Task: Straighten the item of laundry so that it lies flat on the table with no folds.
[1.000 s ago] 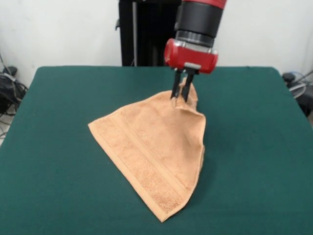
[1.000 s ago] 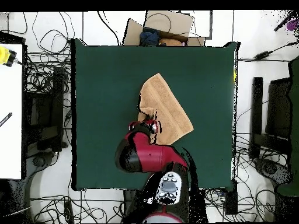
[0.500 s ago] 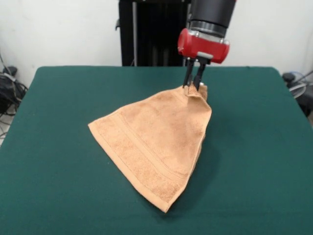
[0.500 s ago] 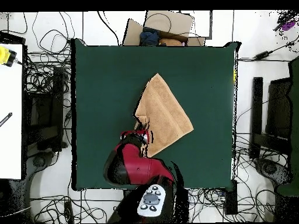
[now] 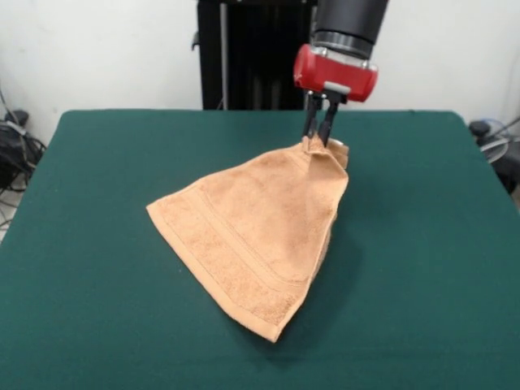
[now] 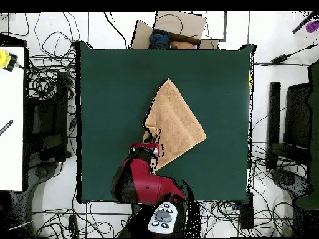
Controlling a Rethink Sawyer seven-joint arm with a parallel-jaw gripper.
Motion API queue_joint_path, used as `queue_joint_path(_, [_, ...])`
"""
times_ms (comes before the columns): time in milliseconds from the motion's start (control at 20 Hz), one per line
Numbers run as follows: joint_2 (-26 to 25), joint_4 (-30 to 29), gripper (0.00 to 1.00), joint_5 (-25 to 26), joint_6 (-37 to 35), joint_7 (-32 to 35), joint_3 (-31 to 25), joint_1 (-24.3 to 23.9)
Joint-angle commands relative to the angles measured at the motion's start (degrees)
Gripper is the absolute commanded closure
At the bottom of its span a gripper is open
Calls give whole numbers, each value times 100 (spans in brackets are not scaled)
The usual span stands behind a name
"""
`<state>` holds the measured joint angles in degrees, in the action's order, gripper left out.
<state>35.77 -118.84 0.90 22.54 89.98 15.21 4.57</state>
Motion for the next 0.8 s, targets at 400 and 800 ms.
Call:
queue_joint_path(400, [-225,-527,100,-204,8,1590,-480,-289])
queue_joint_path(800, [-198,-511,100,-213,-110,1570,-535,-331])
